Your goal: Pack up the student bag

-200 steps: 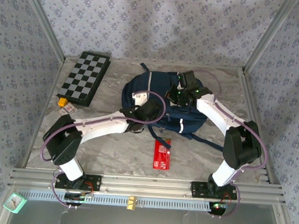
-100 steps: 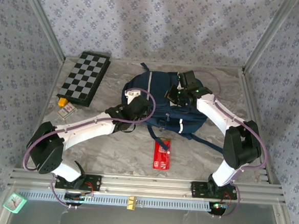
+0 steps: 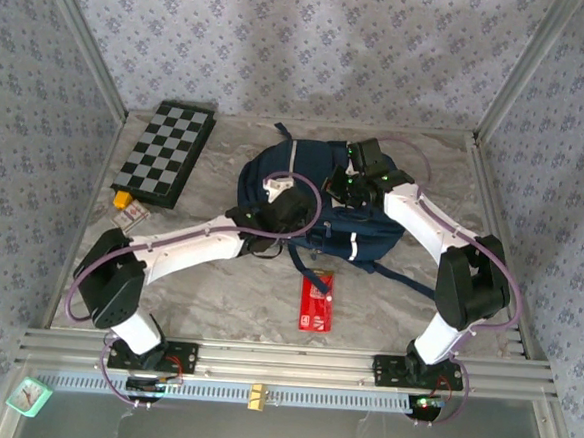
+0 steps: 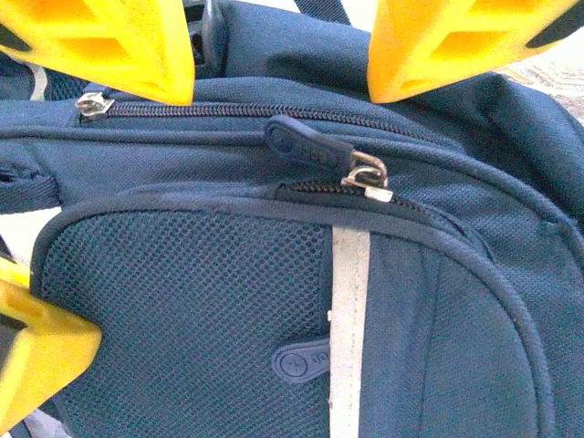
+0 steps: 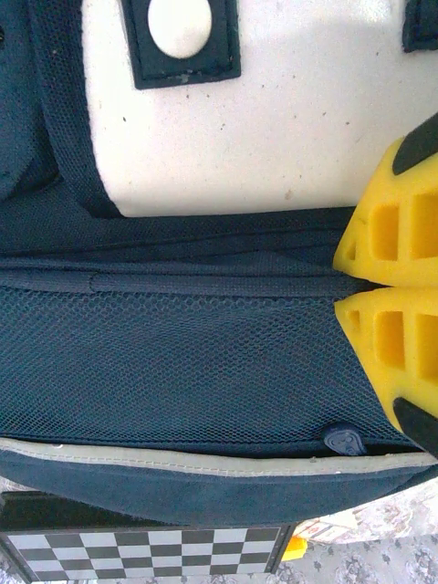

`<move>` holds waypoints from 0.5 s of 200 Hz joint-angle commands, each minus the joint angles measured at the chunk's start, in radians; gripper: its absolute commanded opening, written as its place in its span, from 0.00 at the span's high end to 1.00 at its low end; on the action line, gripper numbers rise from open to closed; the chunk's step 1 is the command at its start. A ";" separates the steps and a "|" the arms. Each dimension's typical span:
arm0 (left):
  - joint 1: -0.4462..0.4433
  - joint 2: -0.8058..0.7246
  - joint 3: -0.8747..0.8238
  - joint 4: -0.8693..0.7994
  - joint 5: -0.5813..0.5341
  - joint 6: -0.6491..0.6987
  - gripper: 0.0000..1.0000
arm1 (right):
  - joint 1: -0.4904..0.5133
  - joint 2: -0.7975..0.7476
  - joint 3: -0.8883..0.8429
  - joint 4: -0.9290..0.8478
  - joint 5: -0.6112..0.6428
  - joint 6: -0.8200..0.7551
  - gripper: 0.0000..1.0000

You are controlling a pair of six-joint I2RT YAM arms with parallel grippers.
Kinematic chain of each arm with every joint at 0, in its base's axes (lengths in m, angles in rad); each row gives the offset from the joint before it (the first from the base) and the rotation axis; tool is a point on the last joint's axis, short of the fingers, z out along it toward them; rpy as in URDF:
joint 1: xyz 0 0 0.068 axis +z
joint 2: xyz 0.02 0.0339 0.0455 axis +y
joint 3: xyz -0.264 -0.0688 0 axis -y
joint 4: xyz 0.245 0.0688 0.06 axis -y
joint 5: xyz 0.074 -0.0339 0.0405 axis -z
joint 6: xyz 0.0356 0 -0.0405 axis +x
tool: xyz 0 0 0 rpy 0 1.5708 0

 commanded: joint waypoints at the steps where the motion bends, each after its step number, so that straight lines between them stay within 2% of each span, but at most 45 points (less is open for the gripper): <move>1: 0.020 0.018 0.047 -0.056 0.012 -0.089 0.49 | -0.011 0.005 0.049 0.067 -0.015 0.012 1.00; 33: 0.034 0.047 0.065 -0.030 0.027 -0.091 0.51 | -0.011 0.005 0.046 0.071 -0.020 0.019 1.00; 61: 0.054 0.084 0.090 -0.056 0.021 -0.135 0.55 | -0.010 0.004 0.046 0.075 -0.024 0.022 1.00; 100: 0.068 0.122 0.121 -0.029 0.008 -0.123 0.62 | -0.005 0.012 0.044 0.085 -0.030 0.029 1.00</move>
